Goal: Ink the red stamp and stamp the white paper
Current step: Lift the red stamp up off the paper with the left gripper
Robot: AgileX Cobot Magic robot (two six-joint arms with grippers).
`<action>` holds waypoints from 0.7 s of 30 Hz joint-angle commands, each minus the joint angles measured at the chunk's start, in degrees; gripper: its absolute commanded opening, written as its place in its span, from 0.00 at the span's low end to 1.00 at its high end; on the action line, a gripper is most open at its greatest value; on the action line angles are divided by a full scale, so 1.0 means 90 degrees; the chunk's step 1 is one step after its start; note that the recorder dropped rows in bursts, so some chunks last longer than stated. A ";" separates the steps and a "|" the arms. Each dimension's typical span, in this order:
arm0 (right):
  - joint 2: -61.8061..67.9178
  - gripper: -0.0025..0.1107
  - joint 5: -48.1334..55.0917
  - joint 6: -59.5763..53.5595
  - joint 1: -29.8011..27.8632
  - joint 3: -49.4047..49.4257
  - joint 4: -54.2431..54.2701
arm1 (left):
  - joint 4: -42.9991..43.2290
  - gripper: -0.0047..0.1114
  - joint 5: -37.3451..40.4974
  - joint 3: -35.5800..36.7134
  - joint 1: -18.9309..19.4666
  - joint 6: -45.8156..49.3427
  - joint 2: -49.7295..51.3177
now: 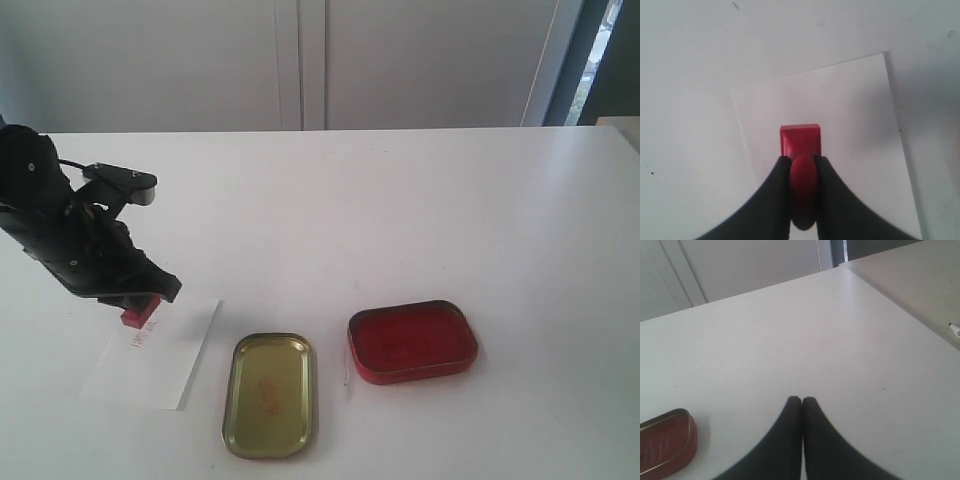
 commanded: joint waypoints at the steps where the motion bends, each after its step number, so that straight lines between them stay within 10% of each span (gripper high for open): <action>1: -0.0040 0.02 -0.0018 -0.0001 -0.0029 0.0015 0.0000 | -0.0001 0.04 0.0114 -0.0027 -0.0004 0.0000 -0.0104; 21: -0.0040 0.02 -0.0018 -0.0001 -0.0029 0.0015 0.0000 | -0.0001 0.04 0.0621 -0.0337 -0.0004 0.0200 -0.0320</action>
